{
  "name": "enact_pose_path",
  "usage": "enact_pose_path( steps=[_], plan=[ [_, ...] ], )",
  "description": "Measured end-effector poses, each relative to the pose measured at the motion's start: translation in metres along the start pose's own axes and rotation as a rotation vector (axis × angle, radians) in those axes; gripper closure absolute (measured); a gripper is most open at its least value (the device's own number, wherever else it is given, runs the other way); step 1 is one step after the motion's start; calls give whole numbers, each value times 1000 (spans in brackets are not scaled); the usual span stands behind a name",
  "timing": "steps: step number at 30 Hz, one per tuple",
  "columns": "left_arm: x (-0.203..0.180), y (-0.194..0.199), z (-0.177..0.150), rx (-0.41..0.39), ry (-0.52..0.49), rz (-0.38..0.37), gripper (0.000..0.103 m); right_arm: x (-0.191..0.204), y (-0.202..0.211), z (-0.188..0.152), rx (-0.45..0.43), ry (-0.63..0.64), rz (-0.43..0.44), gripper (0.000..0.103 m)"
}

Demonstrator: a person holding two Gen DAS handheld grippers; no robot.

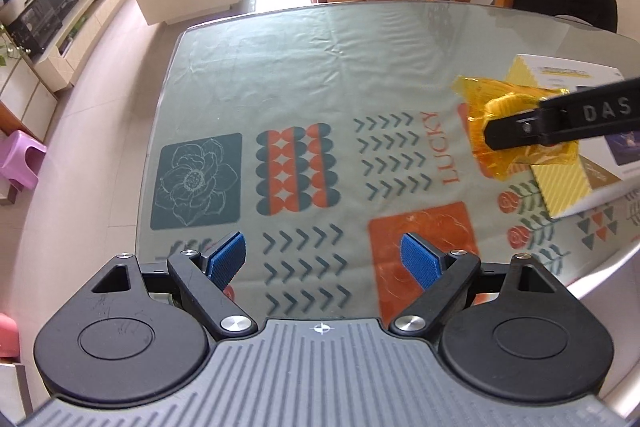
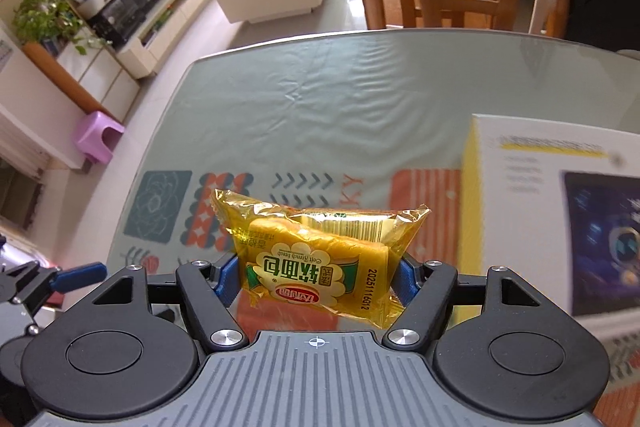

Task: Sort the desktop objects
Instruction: 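Carry the packet with the right gripper over the white box tray, then open the right gripper to drop the packet into the tray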

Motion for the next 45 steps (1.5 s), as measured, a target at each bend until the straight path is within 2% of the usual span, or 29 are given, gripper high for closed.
enact_pose_path(
  steps=[8, 19, 35, 45],
  plan=[
    [-42, 29, -28, 18, 18, -23, 0, -31, 58, -42, -19, -1, -24, 33],
    [-102, 59, -64, 31, -6, -46, 0, -52, 67, -115, 38, -5, -56, 33],
    [-134, 70, -77, 42, -14, -41, 0, -82, 82, -223, 122, -11, -102, 33],
    [-140, 68, -80, 52, -19, -53, 0, -79, 51, -230, 168, 8, -167, 32]
  ],
)
Point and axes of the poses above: each gripper's, at about its wrist camera, not at the fingertips, and y roughly against the way its jaws point, x to its left, z to its top, the point moved 3 cm from there along -y, roughly the way its jaws point, and after that the axes turned 3 degrees about z, right-handed, at the moved point
